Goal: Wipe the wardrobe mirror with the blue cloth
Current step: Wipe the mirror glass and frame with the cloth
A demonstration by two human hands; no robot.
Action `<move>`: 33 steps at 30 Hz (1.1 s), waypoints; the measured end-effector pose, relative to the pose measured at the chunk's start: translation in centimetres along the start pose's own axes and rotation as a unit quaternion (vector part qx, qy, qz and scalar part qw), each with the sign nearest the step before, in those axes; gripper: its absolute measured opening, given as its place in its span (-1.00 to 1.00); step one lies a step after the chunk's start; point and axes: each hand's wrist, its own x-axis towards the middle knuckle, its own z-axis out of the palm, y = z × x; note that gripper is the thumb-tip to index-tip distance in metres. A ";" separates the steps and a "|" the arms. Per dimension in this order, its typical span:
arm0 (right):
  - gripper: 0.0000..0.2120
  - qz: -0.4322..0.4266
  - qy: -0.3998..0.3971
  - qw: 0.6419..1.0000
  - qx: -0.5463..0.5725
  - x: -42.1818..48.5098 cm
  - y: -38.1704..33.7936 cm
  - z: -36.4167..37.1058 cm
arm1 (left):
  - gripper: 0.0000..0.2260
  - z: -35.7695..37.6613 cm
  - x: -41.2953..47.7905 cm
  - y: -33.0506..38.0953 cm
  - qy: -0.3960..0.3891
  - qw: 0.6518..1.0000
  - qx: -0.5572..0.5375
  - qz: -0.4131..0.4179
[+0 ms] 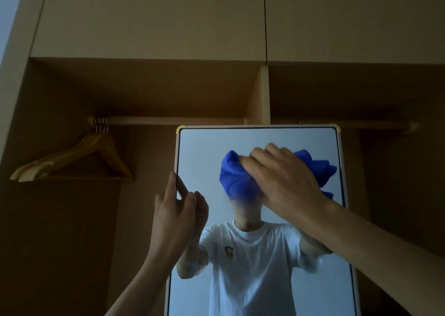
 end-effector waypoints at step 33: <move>-0.63 0.089 0.058 0.994 0.002 -1.7 6.6 -1.1 | -0.24 0.7 -0.8 0.2 0.042 0.996 0.062 0.050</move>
